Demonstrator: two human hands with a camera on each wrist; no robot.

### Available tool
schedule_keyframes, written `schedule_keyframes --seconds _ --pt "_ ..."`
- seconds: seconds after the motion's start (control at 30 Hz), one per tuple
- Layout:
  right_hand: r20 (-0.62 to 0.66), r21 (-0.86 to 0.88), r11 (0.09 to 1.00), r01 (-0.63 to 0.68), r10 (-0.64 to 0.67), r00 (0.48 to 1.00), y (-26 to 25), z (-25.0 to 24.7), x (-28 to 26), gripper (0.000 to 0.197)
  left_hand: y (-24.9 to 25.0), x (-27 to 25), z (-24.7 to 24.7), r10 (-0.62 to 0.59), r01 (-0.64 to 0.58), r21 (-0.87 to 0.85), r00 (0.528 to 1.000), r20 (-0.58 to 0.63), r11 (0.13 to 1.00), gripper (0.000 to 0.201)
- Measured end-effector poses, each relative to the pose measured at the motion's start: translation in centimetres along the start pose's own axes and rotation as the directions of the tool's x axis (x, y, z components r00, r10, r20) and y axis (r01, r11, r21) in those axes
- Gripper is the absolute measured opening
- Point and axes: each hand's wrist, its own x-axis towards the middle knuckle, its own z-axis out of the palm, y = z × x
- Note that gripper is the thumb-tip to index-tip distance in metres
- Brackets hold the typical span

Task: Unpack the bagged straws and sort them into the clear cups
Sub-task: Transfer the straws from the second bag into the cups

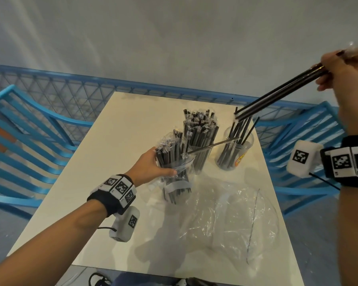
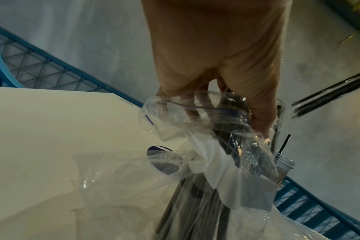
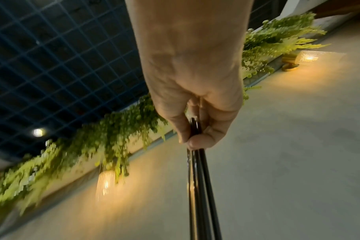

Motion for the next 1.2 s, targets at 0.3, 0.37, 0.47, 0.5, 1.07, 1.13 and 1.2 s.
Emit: schedule_keyframes --seconds 0.3,0.37,0.47,0.5,1.07,1.13,1.2 --pt "0.069 -0.527 0.848 0.046 -0.011 0.998 7.3 7.0 -2.4 0.026 -0.1 0.0 0.0 -0.002 0.002 0.013 1.0 0.002 1.0 0.091" --pt "0.119 -0.553 0.832 0.033 0.04 0.992 8.4 8.1 -3.1 0.025 -0.1 0.0 0.0 -0.003 0.003 0.01 1.0 0.0 1.0 0.092" --pt "0.192 -0.548 0.837 -0.005 0.132 0.972 10.2 9.0 -3.5 0.028 -0.1 0.0 0.0 -0.001 0.001 0.007 1.0 0.002 1.0 0.094" --pt "0.218 -0.546 0.838 -0.019 0.164 0.962 10.6 9.1 -3.6 0.029 0.0 0.0 0.0 0.001 -0.001 0.007 1.0 0.006 1.0 0.094" --pt "0.626 -0.622 0.666 0.412 0.107 0.772 10.0 12.0 -11.7 0.045 0.1 0.0 0.0 0.008 -0.008 -0.034 1.0 0.005 0.999 0.091" --pt "0.648 -0.645 0.609 0.462 0.115 0.753 11.2 12.9 -12.5 0.044 0.1 0.0 0.1 0.009 -0.008 -0.034 1.0 0.013 0.999 0.091" --pt "0.625 -0.632 0.622 0.462 0.056 0.779 11.6 13.1 -12.6 0.029 0.0 0.0 0.0 0.01 -0.01 -0.035 1.0 0.014 0.999 0.092"
